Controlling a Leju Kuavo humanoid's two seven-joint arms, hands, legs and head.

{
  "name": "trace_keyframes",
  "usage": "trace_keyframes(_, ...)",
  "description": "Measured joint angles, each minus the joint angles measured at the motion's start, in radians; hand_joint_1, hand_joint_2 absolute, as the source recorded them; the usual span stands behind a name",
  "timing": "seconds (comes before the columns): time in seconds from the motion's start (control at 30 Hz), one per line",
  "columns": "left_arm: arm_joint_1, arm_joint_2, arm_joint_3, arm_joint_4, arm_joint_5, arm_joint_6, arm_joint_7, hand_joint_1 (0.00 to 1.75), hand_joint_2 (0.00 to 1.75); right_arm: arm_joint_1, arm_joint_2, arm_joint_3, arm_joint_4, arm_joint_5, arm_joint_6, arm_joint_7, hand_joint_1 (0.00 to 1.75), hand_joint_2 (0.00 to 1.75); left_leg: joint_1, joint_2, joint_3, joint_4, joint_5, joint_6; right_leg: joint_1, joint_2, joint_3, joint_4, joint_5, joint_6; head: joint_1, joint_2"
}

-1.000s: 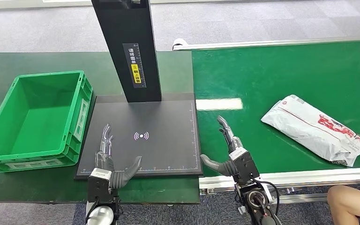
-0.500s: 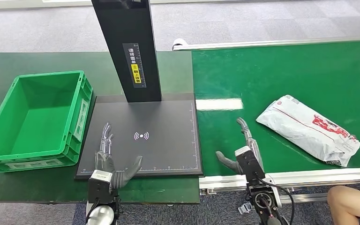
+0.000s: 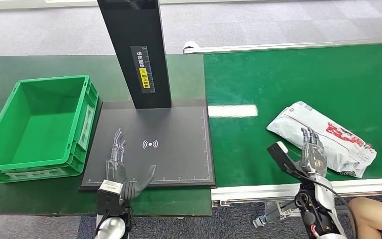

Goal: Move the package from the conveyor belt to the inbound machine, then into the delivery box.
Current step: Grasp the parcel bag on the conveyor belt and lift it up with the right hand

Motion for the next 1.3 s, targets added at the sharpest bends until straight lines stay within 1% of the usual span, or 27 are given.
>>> trace_keyframes(0.17,0.004,0.000,0.000,0.000,0.006,-0.001,0.004,0.00,1.75,-0.100,-0.040,-0.049,0.144,0.063,0.021,0.059,0.00,1.75,0.000,0.000,0.000,0.000,0.000,0.000,0.000,0.000,0.000,0.000,0.000,0.000,0.000,0.000)
trace_keyframes(0.33,0.006,0.001,0.001,0.000,0.009,-0.006,0.008,0.00,1.75,-0.161,-0.070,-0.075,0.224,0.082,0.038,0.069,0.00,1.75,0.000,0.000,0.000,0.000,0.000,0.000,0.000,0.000,0.000,0.000,0.000,0.000,0.000,0.000)
trace_keyframes(0.53,0.007,0.001,0.001,0.000,0.010,-0.006,0.008,0.00,1.75,-0.180,-0.077,-0.086,0.262,0.084,0.038,0.070,0.00,1.75,0.000,0.000,0.000,0.000,0.000,0.000,0.000,0.000,0.000,0.000,0.000,0.000,0.000,0.000)
trace_keyframes(1.0,0.007,0.001,0.001,0.000,0.010,-0.007,0.009,0.00,1.75,-0.186,-0.079,-0.088,0.293,0.088,0.041,0.075,0.00,1.75,0.000,0.000,0.000,0.000,0.000,0.000,0.000,0.000,0.000,0.000,0.000,0.000,0.000,0.000)
trace_keyframes(1.1,0.012,0.002,0.001,0.000,0.010,-0.009,0.013,0.00,1.75,-0.198,-0.088,-0.088,0.306,0.120,0.069,0.113,0.00,1.75,0.000,0.000,0.000,0.000,0.000,0.000,0.000,0.000,0.000,0.000,0.000,0.000,0.000,0.000)
trace_keyframes(1.2,0.026,0.004,0.002,0.000,0.008,-0.011,0.019,0.00,1.75,-0.218,-0.108,-0.088,0.328,0.156,0.109,0.168,0.00,1.75,0.000,-0.001,-0.001,0.000,0.000,0.000,0.000,0.000,0.000,0.000,0.000,0.000,0.000,0.000)
trace_keyframes(1.3,0.039,0.008,0.002,-0.001,0.002,-0.014,0.028,0.00,1.75,-0.235,-0.127,-0.089,0.350,0.176,0.146,0.205,0.00,1.75,0.000,-0.001,-0.001,0.000,0.000,0.000,0.000,0.000,0.000,0.000,0.000,0.000,0.000,0.000)
